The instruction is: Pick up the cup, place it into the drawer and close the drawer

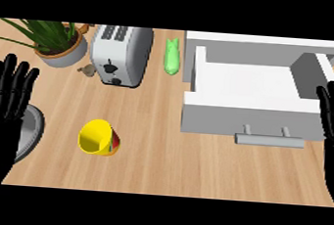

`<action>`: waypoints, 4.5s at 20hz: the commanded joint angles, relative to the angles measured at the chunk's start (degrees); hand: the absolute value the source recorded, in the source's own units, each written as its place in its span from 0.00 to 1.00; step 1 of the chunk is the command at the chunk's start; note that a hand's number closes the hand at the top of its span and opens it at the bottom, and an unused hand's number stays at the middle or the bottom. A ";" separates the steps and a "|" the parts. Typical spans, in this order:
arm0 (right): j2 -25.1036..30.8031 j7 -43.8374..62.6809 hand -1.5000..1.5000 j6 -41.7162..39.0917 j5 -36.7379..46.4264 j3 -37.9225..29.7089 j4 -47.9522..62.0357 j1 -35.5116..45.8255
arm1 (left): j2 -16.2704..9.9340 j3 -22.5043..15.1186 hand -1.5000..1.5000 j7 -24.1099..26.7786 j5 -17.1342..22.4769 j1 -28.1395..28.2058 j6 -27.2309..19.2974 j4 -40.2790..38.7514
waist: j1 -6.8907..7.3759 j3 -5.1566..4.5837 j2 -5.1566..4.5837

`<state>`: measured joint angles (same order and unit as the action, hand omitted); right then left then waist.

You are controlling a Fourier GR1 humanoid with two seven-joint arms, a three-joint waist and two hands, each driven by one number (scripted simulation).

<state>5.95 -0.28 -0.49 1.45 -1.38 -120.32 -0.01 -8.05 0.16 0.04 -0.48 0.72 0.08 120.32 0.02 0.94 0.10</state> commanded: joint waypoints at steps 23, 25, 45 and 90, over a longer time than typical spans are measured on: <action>-2.74 6.73 0.00 -4.22 -6.97 2.96 -1.75 0.12 | 5.68 -3.45 0.00 -3.70 12.56 -1.66 4.32 -4.02 | -0.11 -0.95 -0.05; -2.81 6.22 0.00 -2.89 -5.53 1.97 7.92 8.39 | 8.00 -8.29 0.00 -5.82 9.30 0.94 1.38 -0.71 | 0.21 -0.94 -0.09; -3.49 8.98 0.00 -2.51 -6.09 2.35 -0.31 4.42 | 6.84 -4.66 0.00 6.43 6.37 6.24 3.41 -17.66 | -0.10 -0.96 -0.06; -0.74 10.50 0.00 -6.95 -10.63 -2.27 1.34 6.63 | 3.23 6.64 0.00 39.39 4.25 -4.79 10.15 -66.48 | 0.00 -0.94 -0.07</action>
<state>4.67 10.79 -6.78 -8.42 -2.58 -119.76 6.21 -6.67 8.68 38.26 4.67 -6.28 11.00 52.27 -0.05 -0.01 0.01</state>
